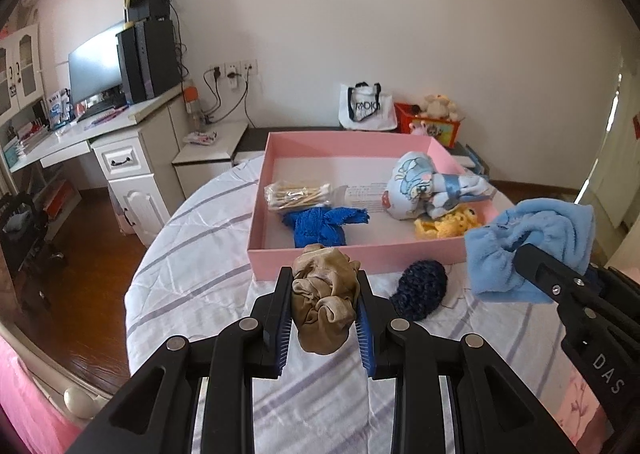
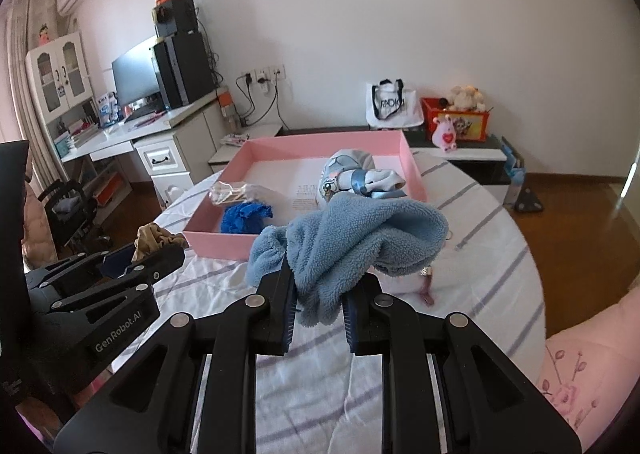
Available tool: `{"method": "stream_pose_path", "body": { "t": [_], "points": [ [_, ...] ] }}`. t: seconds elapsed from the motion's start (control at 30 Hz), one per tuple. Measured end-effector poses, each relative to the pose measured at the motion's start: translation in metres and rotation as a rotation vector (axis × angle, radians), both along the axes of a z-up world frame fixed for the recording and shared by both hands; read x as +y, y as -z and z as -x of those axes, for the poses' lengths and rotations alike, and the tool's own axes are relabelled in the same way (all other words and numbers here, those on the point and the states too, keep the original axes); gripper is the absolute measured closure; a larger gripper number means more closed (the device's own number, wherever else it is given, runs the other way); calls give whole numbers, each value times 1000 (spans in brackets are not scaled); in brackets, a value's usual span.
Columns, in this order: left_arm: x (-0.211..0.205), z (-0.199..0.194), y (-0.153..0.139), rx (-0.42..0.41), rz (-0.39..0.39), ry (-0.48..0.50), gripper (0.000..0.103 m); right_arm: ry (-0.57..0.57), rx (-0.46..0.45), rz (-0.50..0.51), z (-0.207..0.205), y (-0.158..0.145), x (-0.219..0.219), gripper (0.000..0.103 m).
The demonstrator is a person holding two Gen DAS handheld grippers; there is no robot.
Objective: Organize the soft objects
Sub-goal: 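Lower the scrunchie and towel into the pink tray and open both tools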
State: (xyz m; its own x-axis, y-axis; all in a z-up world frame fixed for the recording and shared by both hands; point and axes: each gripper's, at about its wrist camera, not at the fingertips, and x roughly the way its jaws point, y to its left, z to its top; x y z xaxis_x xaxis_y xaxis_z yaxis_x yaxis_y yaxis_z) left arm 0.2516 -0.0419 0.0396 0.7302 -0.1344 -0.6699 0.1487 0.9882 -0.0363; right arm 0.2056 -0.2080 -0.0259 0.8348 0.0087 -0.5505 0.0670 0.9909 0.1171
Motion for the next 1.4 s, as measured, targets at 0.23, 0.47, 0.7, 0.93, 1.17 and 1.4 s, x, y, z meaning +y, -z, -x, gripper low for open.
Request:
{"method": "stream_pose_path", "body": {
  "t": [0.23, 0.47, 0.7, 0.93, 1.17, 1.4],
  "points": [
    [-6, -66, 2, 38, -4, 13, 78, -12, 57, 2, -40, 8, 2, 85],
    [-8, -129, -2, 40, -13, 36, 78, -28, 96, 2, -75, 10, 4, 85],
    [-5, -177, -1, 29, -33, 43, 78, -43, 147, 5, -115, 16, 7, 85],
    [-3, -226, 14, 71, -31, 66, 77, -42, 200, 24, -149, 27, 9, 85],
    [-4, -278, 27, 88, -35, 84, 76, 17, 249, 33, -170, 38, -8, 82],
    [-6, -301, 43, 102, -32, 83, 18, 18, 237, -13, -166, 38, -19, 46]
  ]
}}
